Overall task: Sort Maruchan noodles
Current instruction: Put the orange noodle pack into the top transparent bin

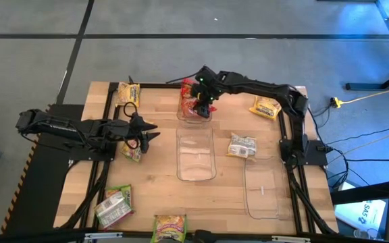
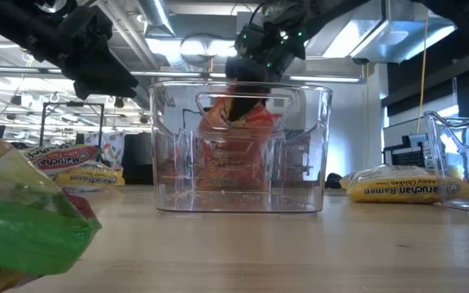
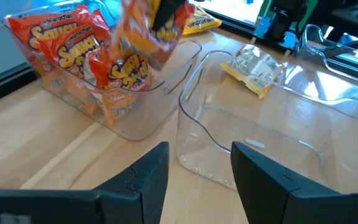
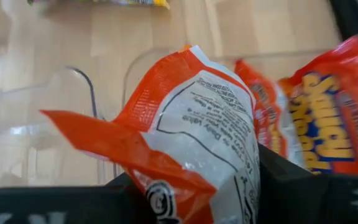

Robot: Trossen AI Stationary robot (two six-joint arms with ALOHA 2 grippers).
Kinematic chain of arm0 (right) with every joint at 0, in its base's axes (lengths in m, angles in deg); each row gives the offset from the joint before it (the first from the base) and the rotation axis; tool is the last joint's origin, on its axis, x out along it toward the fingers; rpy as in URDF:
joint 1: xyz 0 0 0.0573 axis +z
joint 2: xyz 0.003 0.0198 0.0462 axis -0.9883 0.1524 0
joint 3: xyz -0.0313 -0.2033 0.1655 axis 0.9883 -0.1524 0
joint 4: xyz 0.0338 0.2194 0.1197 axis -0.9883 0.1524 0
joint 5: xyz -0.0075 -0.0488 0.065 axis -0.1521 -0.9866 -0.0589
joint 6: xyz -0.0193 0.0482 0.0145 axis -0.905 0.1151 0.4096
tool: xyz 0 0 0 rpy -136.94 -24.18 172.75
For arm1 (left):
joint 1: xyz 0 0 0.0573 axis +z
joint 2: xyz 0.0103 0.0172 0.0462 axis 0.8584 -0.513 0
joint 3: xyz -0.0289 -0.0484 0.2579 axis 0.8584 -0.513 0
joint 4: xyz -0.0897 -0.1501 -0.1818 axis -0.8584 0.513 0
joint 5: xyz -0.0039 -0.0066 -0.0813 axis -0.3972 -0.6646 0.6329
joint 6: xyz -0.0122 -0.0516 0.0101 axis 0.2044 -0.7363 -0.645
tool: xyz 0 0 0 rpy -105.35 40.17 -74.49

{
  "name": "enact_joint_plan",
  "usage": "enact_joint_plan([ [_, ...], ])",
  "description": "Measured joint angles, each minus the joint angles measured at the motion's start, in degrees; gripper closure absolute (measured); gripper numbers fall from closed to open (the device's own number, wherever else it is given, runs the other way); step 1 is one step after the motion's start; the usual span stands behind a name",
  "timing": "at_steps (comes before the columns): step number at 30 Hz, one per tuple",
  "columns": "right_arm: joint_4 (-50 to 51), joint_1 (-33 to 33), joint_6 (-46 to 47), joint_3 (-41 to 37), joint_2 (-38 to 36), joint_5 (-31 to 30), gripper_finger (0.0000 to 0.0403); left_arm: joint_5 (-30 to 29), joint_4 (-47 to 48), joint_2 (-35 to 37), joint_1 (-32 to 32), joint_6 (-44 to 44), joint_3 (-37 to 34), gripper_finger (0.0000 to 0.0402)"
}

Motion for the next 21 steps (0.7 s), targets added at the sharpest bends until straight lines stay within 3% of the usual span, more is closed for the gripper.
enact_joint_plan([
  [17,1.47,0.09,-1.51,0.0,4.71,0.9,0.028,-2.69,-1.77,0.0,0.0,0.02,0.0,0.0235],
  [21,1.01,0.09,-1.47,0.0,4.71,0.92,0.0255,-2.68,-2.48,0.0,0.0,0.05,0.0,0.0235],
])
